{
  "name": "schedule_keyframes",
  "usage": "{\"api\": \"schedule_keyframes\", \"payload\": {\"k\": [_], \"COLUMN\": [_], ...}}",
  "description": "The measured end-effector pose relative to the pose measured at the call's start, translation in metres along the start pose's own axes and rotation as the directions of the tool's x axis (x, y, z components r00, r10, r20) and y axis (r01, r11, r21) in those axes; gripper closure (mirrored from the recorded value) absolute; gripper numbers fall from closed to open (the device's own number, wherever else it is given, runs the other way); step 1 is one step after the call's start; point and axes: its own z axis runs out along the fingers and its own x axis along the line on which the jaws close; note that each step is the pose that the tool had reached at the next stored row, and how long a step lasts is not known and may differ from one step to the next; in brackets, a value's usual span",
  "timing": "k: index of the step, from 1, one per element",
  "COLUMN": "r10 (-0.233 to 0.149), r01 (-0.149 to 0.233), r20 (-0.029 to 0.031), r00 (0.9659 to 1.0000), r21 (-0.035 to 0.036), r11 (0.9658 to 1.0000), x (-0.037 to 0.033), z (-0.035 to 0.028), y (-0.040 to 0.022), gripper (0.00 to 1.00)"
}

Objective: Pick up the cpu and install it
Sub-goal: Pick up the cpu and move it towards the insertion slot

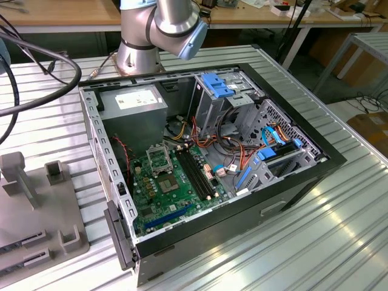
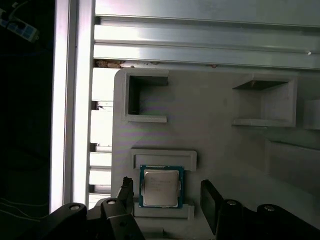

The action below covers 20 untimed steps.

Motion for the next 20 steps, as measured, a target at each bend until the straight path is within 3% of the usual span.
{"api": "schedule_keyframes", "payload": {"k": [5,7,9,13,20], "r10": [0.0,0.002,0.002,0.006,0.01], "r01": [0.0,-0.002,-0.002,-0.006,-0.01], "r20": [0.0,-0.0035,-0.005,-0.0065,-0.0071], "r00": [1.0,1.0,1.0,1.0,0.9999], "r21": [0.0002,0.0001,0.0005,0.0144,0.023], "r11": [1.0,1.0,1.0,0.9999,0.9997], "x": [-0.0001,0.0,0.0,-0.0002,-0.0003], "z": [0.0024,0.0078,0.0094,0.0118,0.0133], "y": [0.0,0.0,-0.0001,0.0005,0.0024], "gripper": [0.35,0.35,0.35,0.35,0.35]}}
